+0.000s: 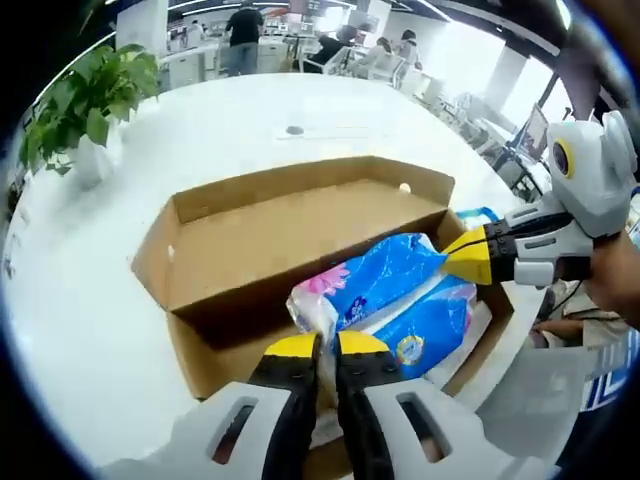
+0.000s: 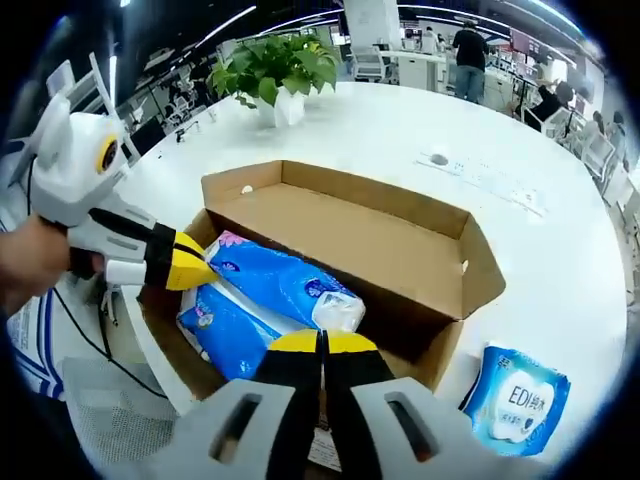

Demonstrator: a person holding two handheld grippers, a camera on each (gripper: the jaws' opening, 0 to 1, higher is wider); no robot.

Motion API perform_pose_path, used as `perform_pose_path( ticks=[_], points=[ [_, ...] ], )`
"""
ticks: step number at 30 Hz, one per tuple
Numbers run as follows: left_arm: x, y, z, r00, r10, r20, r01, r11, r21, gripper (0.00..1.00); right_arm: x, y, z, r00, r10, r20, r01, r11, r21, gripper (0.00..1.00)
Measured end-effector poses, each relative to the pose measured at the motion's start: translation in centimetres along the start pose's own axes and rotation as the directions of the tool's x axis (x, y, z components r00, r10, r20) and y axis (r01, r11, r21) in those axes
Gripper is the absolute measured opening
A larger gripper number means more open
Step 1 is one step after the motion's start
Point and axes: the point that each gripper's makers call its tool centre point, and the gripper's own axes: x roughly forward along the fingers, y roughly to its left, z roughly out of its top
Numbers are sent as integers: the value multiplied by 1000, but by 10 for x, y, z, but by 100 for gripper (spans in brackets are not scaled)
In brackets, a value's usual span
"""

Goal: Operate the shoe box by opening the lid, removing the specified soft item, and placing it in the target area until the item is outside and the box remains undamaged.

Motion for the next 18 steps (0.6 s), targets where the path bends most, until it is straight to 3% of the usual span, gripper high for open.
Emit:
perform_pose_path(
  ticks=[10,18],
  points=[
    [-17,-30,22,999,-32,38,30,999,44,2,-35,-14,9,998,-37,45,37,999,2,0],
    [-18,-53,32,998,-48,45,45,996,78,2,-59,-29,7,995,-67,71,67,998,3,0]
  ],
)
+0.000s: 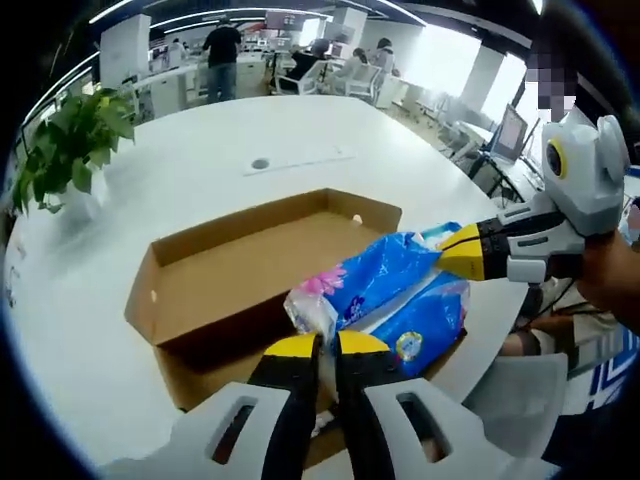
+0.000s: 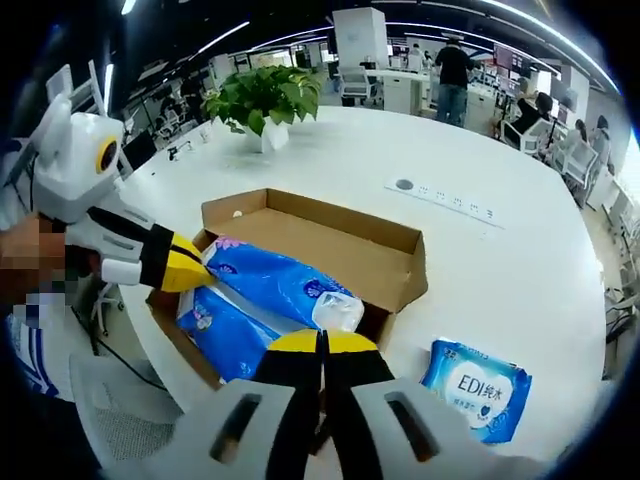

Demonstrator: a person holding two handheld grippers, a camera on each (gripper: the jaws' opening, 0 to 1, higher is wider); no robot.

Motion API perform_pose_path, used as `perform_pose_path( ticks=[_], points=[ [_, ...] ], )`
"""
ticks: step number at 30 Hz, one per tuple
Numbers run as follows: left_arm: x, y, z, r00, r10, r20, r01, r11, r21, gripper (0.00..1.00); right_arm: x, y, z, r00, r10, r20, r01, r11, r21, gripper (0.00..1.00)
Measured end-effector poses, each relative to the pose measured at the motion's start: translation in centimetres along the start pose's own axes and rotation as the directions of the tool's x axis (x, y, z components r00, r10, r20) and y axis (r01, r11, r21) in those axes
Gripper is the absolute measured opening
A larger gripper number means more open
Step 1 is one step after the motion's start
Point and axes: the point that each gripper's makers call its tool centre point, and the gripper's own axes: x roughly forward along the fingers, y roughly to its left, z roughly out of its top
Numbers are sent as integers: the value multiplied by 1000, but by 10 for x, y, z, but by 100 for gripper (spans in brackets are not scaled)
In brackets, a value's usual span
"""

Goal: Operate the shoe box by opening the lid, removing the specified soft item, and placing it in the target area until the item is outside and the box remains undamaged.

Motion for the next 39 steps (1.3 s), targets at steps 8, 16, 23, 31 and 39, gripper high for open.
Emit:
perform_pose_path(
  ticks=[8,16,23,31,39],
  points=[
    [9,-29,12,1000,-26,2,25,999,34,2,-20,-24,-6,999,-32,14,31,999,21,0],
    [22,-64,24,998,-62,-9,63,995,83,2,-43,-53,-19,997,-73,22,72,996,45,0],
    [35,-94,37,996,-90,-20,92,987,133,2,-63,-82,-30,994,-108,30,106,992,74,0],
    [55,-130,48,992,-119,-44,125,975,183,2,-80,-116,-44,989,-145,29,142,985,96,0],
    [78,-162,53,986,-149,-70,161,965,208,2,-94,-148,-64,985,-173,21,169,976,138,0]
  ],
)
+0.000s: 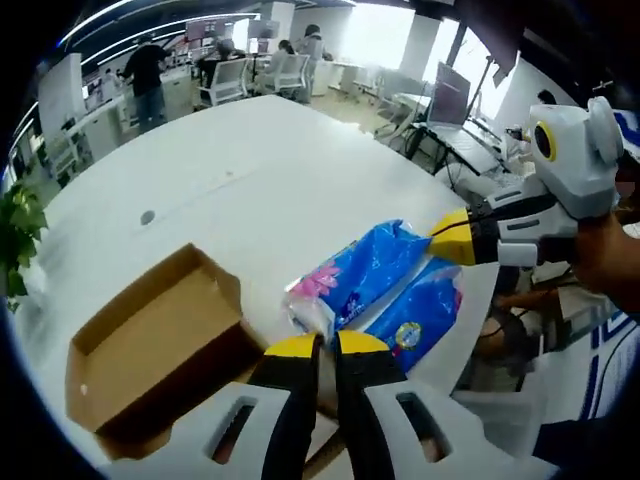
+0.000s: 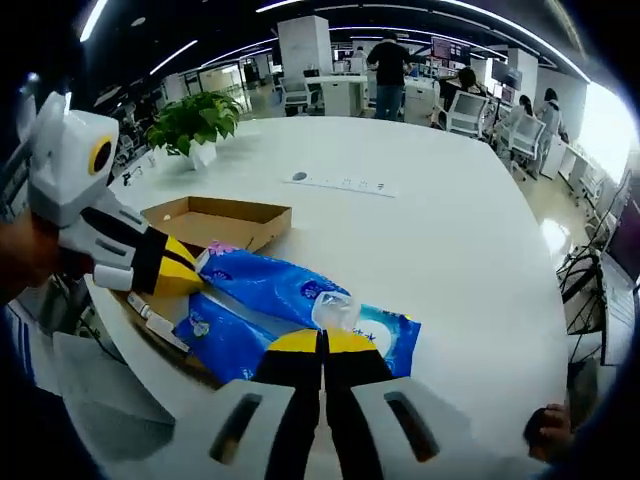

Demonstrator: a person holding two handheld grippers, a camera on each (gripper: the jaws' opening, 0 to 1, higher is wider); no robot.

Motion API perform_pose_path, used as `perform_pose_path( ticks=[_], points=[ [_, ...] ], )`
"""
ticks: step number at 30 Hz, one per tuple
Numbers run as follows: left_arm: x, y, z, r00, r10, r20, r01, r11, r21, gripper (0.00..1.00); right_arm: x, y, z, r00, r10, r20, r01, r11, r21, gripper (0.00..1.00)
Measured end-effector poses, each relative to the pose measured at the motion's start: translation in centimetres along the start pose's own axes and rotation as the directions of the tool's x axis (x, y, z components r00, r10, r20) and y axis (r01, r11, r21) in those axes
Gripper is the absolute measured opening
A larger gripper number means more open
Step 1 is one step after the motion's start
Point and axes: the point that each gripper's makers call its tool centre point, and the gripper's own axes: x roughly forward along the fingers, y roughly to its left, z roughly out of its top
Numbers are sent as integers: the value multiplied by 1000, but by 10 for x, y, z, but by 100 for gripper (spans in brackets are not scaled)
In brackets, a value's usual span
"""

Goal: Operate the shoe box by opening the lid, removing the specified soft item, and placing it in the target area until the item is outside and the box remains undamaged.

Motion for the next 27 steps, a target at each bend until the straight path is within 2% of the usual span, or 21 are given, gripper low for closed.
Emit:
perform_pose_path(
  ticks=[7,17,22,27],
  points=[
    [20,-21,11,1000,-21,-15,21,1000,19,2,-5,-31,-8,1000,-21,-5,21,1000,22,0],
    [61,-57,34,997,-64,-41,66,996,52,2,-12,-86,-25,998,-54,-13,54,997,59,0],
    [77,-71,40,996,-67,-55,70,996,54,2,-15,-106,-34,998,-54,-17,55,996,73,0],
    [89,-82,49,996,-63,-62,66,997,48,2,-17,-125,-34,999,-46,-18,47,996,72,0]
  ],
)
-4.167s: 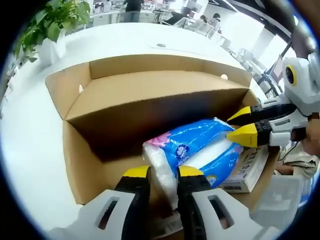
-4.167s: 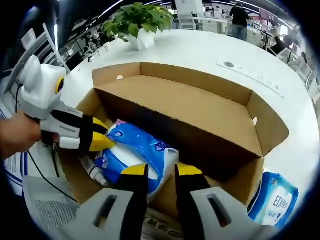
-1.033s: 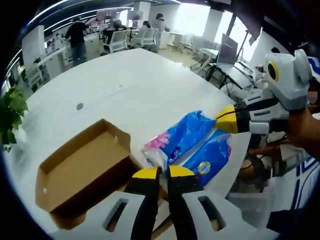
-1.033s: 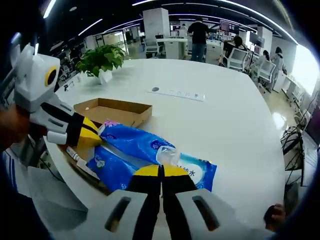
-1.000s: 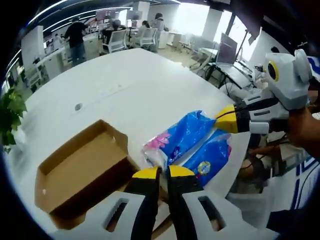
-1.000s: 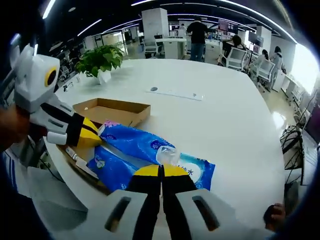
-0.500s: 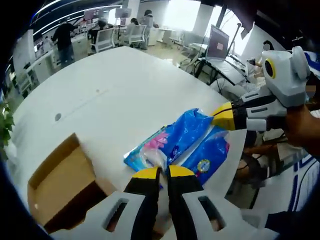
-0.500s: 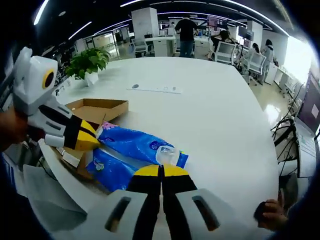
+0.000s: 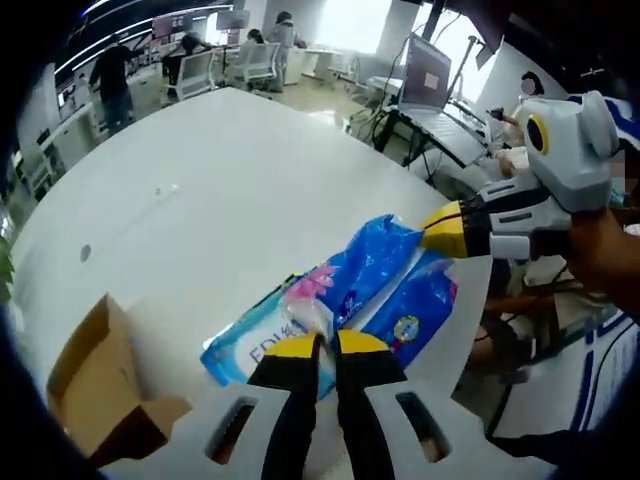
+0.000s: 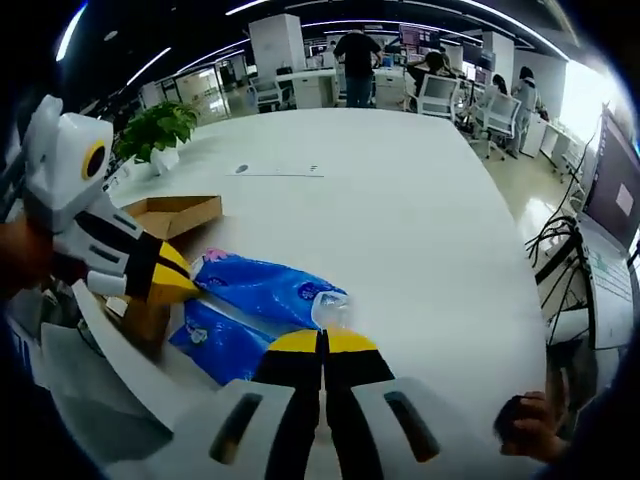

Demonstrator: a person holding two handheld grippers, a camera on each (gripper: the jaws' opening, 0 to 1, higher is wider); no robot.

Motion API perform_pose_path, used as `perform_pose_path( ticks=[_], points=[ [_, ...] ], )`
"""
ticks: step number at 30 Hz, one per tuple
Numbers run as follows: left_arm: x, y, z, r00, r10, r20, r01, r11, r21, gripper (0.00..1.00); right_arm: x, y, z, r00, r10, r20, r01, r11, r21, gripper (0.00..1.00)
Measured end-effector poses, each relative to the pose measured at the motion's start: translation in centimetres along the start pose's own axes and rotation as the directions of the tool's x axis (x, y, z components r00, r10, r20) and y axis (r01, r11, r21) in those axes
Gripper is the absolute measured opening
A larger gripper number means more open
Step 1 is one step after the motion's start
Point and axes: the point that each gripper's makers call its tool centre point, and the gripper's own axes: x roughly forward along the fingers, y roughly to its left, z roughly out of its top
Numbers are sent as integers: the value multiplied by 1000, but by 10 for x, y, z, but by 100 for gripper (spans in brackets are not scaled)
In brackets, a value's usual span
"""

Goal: Operate the shoe box by opening the lid, removing the specified soft item, and placing it in the target area until the item is outside and the box remains undamaged.

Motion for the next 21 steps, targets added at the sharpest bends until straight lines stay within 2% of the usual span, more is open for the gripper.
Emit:
perform_pose_path(
  ticks=[9,16,21],
  points=[
    [29,-19,20,1000,9,-5,-9,1000,-14,2,0,-38,1,1000,13,-5,-13,1000,-18,0],
    [55,-37,37,1000,-11,-10,11,1000,-13,2,-5,-77,-5,1000,-6,-16,5,1000,-16,0],
    [74,-46,44,999,-36,-23,35,999,-14,2,-1,-96,-11,999,-19,-35,19,1000,-6,0]
  ],
)
